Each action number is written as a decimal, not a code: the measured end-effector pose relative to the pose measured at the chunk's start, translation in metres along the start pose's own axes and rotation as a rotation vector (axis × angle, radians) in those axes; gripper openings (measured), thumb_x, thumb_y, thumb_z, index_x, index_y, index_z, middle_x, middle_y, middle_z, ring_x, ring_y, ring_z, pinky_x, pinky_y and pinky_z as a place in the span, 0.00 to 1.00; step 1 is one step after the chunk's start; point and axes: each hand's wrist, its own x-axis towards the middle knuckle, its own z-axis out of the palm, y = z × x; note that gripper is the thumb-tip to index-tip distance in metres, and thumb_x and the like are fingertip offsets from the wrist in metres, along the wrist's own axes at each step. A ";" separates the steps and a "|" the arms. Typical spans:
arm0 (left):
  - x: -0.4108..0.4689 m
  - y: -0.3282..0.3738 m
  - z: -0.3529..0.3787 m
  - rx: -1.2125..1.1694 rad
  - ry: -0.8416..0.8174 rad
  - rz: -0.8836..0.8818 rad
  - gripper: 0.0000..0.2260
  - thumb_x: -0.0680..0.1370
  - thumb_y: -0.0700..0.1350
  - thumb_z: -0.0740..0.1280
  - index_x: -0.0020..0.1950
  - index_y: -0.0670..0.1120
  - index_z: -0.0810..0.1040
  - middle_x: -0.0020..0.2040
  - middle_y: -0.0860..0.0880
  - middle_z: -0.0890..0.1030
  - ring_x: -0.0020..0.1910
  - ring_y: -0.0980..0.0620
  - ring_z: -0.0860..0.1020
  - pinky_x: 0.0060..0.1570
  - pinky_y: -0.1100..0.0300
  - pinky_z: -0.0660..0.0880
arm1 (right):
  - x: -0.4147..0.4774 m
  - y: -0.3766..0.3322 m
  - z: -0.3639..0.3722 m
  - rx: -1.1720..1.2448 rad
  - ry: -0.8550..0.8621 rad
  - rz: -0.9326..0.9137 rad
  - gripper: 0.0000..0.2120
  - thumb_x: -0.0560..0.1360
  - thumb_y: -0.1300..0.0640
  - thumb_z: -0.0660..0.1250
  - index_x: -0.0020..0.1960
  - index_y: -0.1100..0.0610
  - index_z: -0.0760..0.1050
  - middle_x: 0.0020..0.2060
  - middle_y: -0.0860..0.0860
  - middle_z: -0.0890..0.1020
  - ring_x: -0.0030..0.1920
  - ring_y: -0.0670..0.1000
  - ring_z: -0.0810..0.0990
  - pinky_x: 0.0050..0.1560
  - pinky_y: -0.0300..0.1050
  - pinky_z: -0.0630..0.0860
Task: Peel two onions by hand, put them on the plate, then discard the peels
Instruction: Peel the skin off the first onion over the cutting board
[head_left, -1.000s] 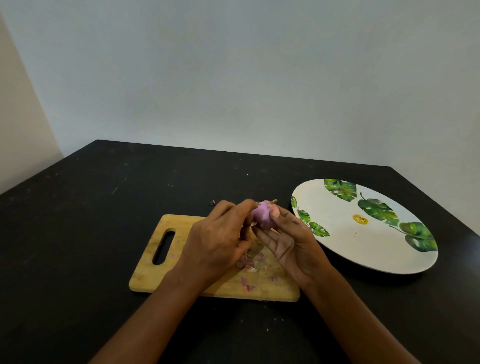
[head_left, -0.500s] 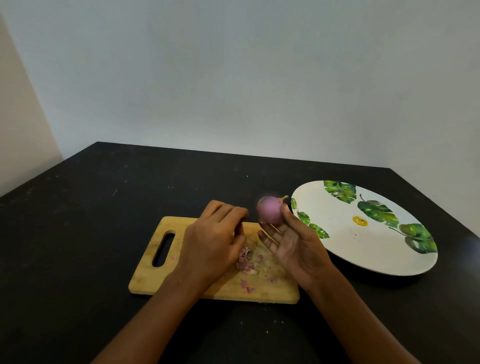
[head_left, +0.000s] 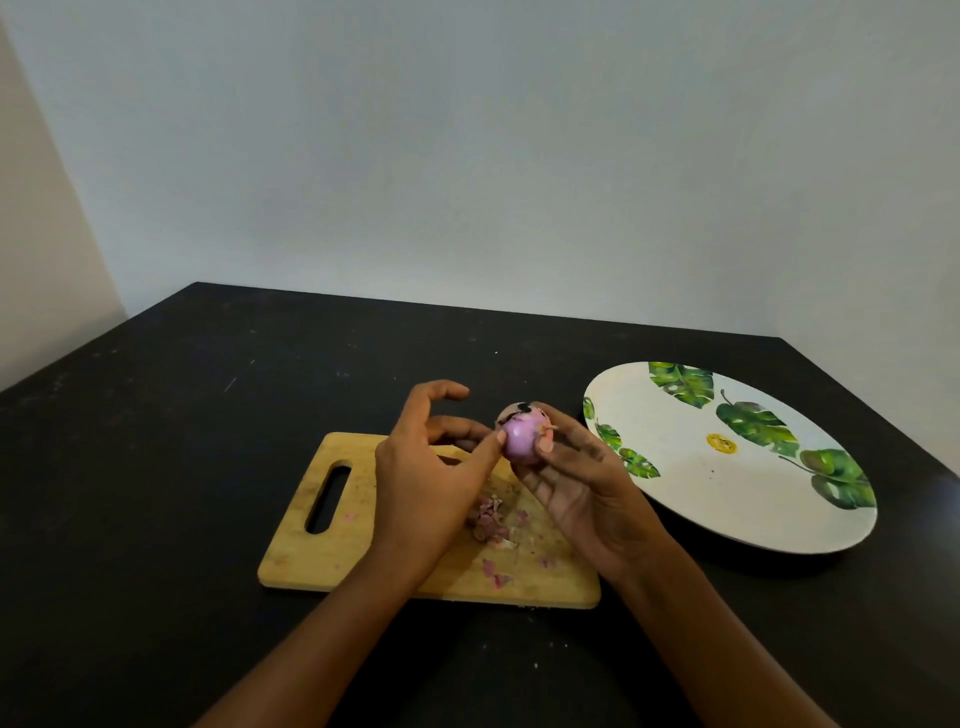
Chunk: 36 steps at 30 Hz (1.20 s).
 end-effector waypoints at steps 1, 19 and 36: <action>0.000 0.000 -0.001 -0.005 0.015 -0.012 0.20 0.68 0.43 0.75 0.55 0.54 0.70 0.37 0.56 0.81 0.40 0.65 0.79 0.37 0.72 0.75 | 0.000 0.001 -0.001 -0.004 -0.009 -0.006 0.41 0.47 0.59 0.86 0.59 0.62 0.77 0.56 0.62 0.82 0.55 0.60 0.83 0.46 0.46 0.81; -0.006 0.006 -0.002 -0.114 0.062 -0.062 0.14 0.68 0.38 0.75 0.49 0.48 0.76 0.36 0.54 0.83 0.38 0.63 0.82 0.37 0.69 0.77 | -0.003 0.000 0.002 -0.056 -0.036 -0.049 0.38 0.50 0.62 0.83 0.58 0.62 0.77 0.54 0.60 0.83 0.54 0.60 0.83 0.45 0.46 0.82; -0.006 0.003 0.001 -0.063 0.145 -0.029 0.17 0.67 0.36 0.74 0.45 0.53 0.71 0.37 0.52 0.80 0.37 0.60 0.81 0.38 0.70 0.76 | -0.004 0.008 0.009 0.022 -0.004 0.007 0.35 0.56 0.65 0.81 0.62 0.65 0.75 0.56 0.63 0.82 0.55 0.61 0.82 0.46 0.48 0.82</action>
